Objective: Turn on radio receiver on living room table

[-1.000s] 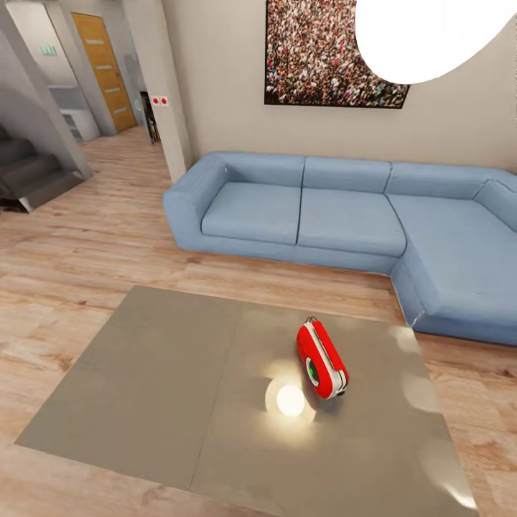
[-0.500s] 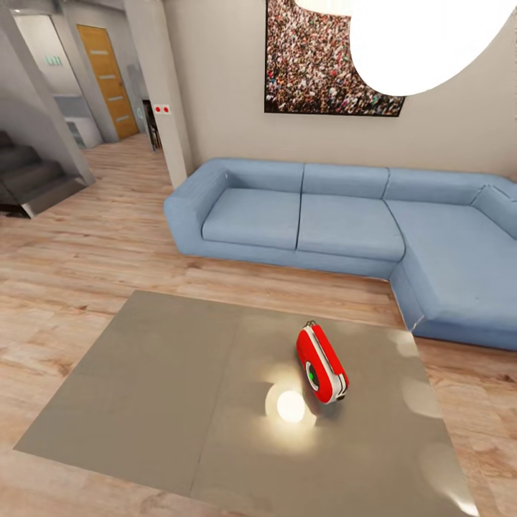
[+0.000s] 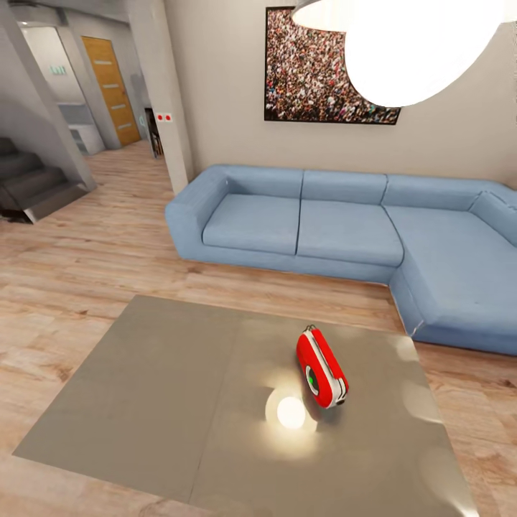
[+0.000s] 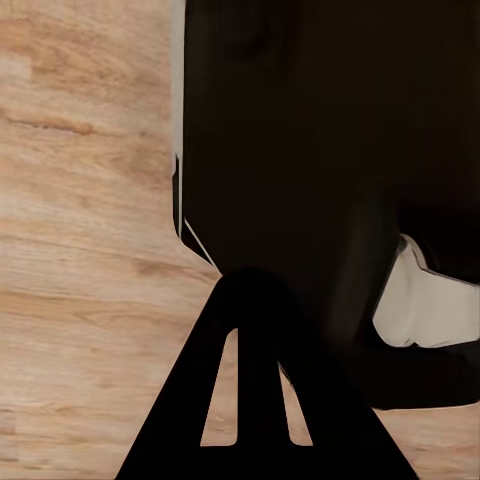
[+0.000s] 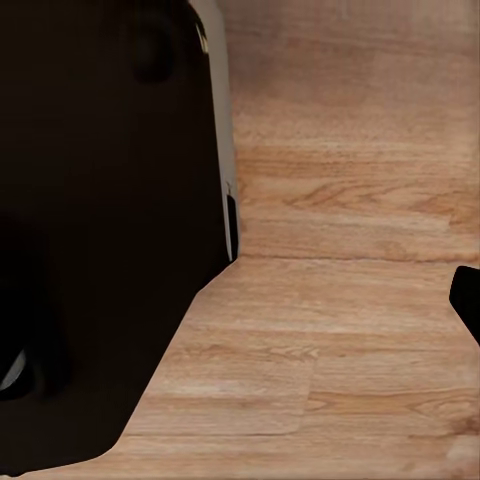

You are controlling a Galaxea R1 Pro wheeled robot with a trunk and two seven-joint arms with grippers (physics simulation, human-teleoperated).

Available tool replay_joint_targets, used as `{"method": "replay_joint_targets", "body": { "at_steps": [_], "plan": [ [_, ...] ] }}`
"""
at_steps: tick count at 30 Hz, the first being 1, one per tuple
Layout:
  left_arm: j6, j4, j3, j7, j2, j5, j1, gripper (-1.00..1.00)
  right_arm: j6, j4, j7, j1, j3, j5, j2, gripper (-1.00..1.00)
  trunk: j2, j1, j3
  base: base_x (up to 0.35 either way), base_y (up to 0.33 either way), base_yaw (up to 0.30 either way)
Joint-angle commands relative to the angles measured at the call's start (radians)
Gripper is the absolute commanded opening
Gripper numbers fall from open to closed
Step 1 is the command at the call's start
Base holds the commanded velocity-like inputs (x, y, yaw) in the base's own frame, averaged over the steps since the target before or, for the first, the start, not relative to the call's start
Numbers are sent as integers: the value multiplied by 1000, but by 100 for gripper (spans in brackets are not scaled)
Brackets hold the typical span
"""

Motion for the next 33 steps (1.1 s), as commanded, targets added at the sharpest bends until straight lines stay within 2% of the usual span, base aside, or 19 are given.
{"method": "replay_joint_targets", "body": {
  "at_steps": [1,33],
  "plan": [
    [0,0,0,0,0,0,0,-100,0,0,0,0,0,0,0,100,0,0,2,0,0,0],
    [0,0,0,0,0,0,0,-100,2,0,0,-1,0,0,-1,100,0,0,48,0,0,0]
  ]
}}
